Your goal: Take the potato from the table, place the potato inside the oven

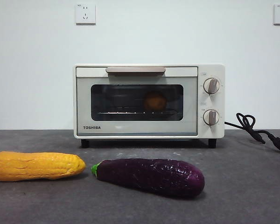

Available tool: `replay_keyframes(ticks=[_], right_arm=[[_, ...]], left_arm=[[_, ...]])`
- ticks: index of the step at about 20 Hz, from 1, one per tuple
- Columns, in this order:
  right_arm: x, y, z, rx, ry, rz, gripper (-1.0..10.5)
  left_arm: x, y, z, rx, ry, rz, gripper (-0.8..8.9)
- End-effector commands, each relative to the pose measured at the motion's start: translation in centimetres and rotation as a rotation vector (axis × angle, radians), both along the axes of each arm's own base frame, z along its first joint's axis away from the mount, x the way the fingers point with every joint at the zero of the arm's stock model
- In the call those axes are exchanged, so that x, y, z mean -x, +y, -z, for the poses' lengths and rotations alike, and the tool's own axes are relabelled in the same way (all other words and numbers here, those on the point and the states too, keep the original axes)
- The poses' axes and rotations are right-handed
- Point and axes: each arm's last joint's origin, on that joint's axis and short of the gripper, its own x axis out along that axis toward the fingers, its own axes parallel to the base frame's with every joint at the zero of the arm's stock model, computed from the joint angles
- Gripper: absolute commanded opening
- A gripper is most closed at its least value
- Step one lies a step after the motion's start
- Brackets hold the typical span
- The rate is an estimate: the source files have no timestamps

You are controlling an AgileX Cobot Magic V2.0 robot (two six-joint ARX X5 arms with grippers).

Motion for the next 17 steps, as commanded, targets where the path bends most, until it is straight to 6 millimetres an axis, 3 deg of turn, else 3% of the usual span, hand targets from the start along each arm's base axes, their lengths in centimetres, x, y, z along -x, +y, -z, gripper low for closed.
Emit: replay_keyframes(ticks=[1,17], right_arm=[[0.01,0.04,0.03,0.004,-0.006,-0.010,-0.1],[0.00,0.02,0.03,0.002,-0.003,-0.001,0.0]], left_arm=[[0.01,-0.01,-0.02,-0.009,-0.009,0.003,-0.08],[-0.03,-0.01,0.01,-0.028,-0.017,0.006,-0.04]])
